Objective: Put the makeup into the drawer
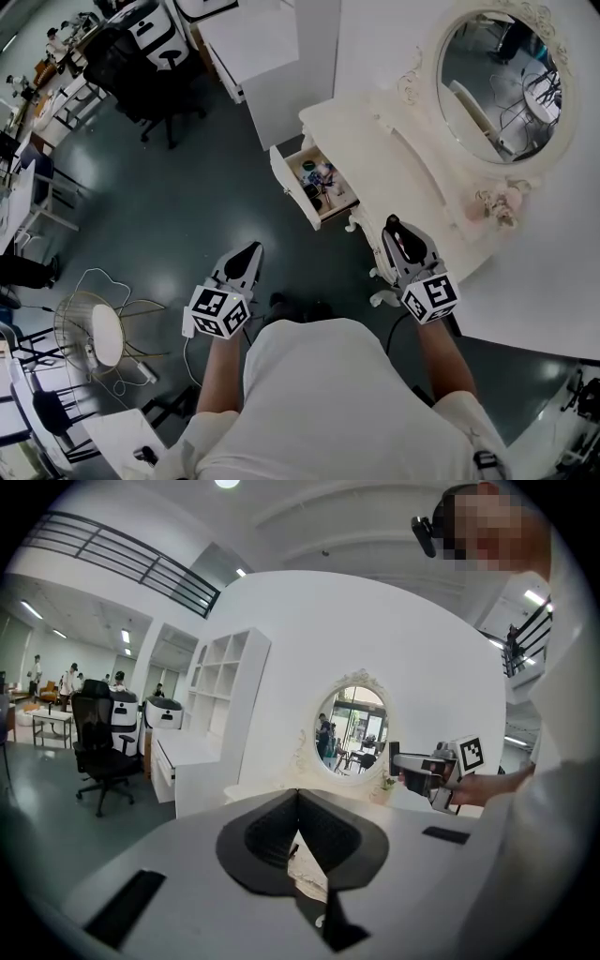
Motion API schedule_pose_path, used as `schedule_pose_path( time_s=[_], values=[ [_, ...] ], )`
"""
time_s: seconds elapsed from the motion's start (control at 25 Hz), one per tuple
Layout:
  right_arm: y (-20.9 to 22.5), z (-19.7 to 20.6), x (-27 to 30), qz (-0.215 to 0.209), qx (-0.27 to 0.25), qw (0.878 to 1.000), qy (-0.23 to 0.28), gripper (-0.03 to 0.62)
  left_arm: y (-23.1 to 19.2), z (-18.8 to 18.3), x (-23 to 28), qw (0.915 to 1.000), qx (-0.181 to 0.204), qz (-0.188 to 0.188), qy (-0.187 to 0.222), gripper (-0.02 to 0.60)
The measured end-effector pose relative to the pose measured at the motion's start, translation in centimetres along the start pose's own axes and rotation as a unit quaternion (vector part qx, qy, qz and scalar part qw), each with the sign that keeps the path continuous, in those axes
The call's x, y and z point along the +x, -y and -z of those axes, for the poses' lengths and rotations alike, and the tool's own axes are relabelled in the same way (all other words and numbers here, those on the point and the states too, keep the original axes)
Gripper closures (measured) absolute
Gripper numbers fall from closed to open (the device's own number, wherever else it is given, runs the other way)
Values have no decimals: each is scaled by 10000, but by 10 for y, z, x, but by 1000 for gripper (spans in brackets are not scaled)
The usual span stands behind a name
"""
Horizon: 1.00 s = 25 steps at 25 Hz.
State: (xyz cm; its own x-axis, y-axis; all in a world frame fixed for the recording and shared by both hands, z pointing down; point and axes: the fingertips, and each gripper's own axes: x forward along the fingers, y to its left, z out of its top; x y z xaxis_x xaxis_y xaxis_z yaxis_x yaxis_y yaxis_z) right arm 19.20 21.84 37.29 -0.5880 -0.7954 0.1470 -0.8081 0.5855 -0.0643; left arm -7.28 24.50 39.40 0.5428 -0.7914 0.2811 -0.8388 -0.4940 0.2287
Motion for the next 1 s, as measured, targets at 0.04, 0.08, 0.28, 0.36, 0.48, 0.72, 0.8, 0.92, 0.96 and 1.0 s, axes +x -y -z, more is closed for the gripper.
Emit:
schedule_pose_path(
  time_s=[0.04, 0.08, 0.28, 0.36, 0.48, 0.72, 0.8, 0.92, 0.96, 1.0],
  values=[
    [1, 0, 1, -3, -1, 10000, -9, 491, -1, 0, 1, 10000, -5, -2, -3, 565],
    [2, 0, 3, 1, -5, 10000, -22, 491, -2, -1, 3, 10000, -9, -1, 0, 565],
    [5, 3, 12, 71, 8, 9999, -99, 491, -11, -3, 12, 10000, -37, 60, 3, 565],
    [6, 5, 18, 112, 14, 9999, -130, 491, -18, -2, 18, 9999, -62, 103, -23, 565],
    [8, 6, 29, 204, 43, 9996, -166, 491, -30, -2, 28, 9997, -98, 198, -88, 565],
    [7, 1, 63, 356, 127, 9991, -205, 491, -63, -17, 50, 9989, -81, 431, -171, 565],
    [6, 1, 75, 397, 148, 9989, -217, 491, -76, -21, 58, 9985, -77, 500, -207, 565],
    [5, 1, 94, 471, 181, 9984, -247, 491, -95, -25, 70, 9978, -77, 602, -263, 565],
    [5, 1, 100, 501, 190, 9982, -255, 491, -101, -26, 74, 9975, -76, 640, -276, 565],
    [5, 1, 105, 536, 200, 9980, -261, 491, -107, -28, 77, 9972, -75, 681, -286, 565]
  ],
)
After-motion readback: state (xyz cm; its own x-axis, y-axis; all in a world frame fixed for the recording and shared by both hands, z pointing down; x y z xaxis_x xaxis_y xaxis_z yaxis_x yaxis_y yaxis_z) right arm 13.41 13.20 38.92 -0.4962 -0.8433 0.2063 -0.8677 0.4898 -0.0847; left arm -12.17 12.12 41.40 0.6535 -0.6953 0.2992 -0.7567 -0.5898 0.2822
